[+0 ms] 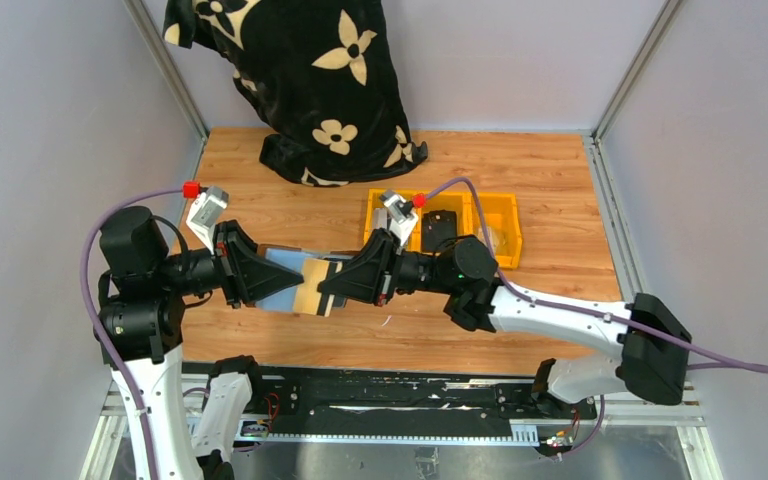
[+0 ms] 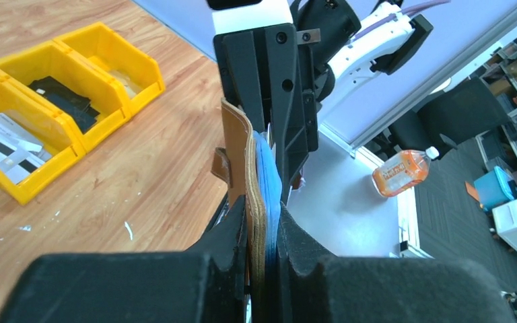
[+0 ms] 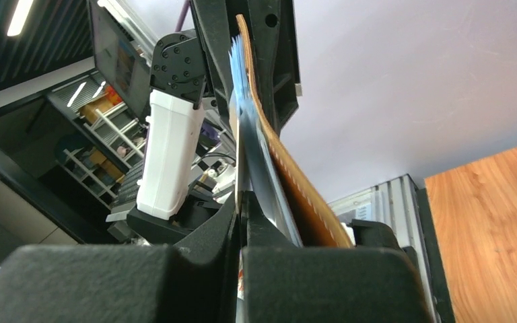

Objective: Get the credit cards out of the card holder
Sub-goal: Remove the credit card from the card holder, then place the credit card in the storage box.

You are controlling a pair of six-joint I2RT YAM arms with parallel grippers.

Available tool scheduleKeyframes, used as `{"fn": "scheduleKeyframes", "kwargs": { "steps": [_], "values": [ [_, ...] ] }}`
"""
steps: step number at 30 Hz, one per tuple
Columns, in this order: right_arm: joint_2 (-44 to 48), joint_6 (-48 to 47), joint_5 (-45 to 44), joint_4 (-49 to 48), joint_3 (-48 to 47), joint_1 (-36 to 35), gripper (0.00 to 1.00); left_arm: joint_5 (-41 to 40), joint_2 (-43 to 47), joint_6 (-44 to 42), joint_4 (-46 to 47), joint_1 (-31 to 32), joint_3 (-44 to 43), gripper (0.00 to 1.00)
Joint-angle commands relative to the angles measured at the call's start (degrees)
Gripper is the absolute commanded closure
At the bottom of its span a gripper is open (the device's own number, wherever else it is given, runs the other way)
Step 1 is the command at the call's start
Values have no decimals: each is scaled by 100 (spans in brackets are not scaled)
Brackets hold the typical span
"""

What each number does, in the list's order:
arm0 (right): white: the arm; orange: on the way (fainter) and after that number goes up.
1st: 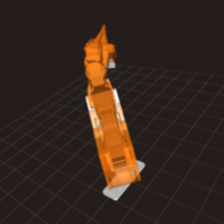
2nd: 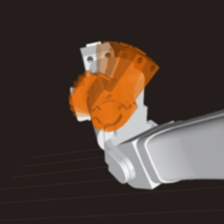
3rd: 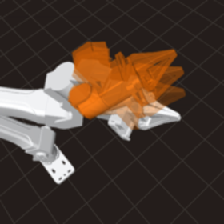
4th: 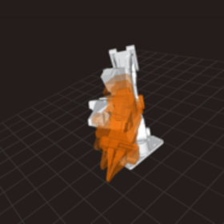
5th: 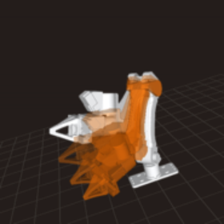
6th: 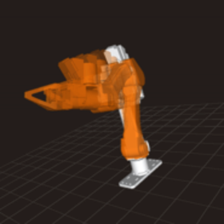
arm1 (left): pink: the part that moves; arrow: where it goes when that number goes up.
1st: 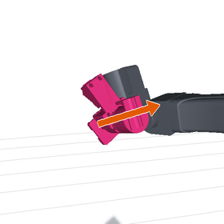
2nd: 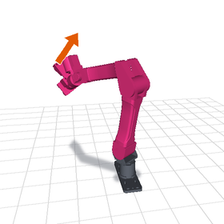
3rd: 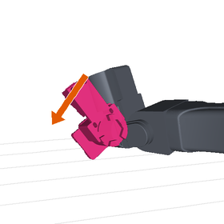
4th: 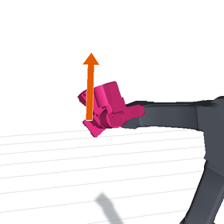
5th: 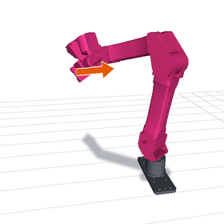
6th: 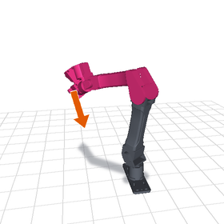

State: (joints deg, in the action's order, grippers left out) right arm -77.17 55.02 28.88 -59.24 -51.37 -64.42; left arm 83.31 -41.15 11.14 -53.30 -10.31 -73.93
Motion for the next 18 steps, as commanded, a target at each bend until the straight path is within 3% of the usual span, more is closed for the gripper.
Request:
{"fn": "scheduleKeyframes", "kwargs": {
  "steps": [1, 5, 8, 13, 18],
  "values": [
    [822, -280, 38, 557, 334, 315, 100, -242, -36, 144, -16, 10, -142, 98],
    [1627, -462, 118, 1536, 597, 783, 100, -772, -54, 110, -6, 13, -122, 99],
    [2259, -844, 200, 3208, 475, 1346, 100, -1106, -78, 76, 2, 13, -109, 100],
    [3091, -2038, -443, 6761, -111, 2927, 100, -1556, -63, -20, 4, 11, -112, 100],
    [2926, -2984, -1053, 8413, -511, 4576, 100, -1606, -30, -118, 3, 11, -154, 100]
  ]
}}
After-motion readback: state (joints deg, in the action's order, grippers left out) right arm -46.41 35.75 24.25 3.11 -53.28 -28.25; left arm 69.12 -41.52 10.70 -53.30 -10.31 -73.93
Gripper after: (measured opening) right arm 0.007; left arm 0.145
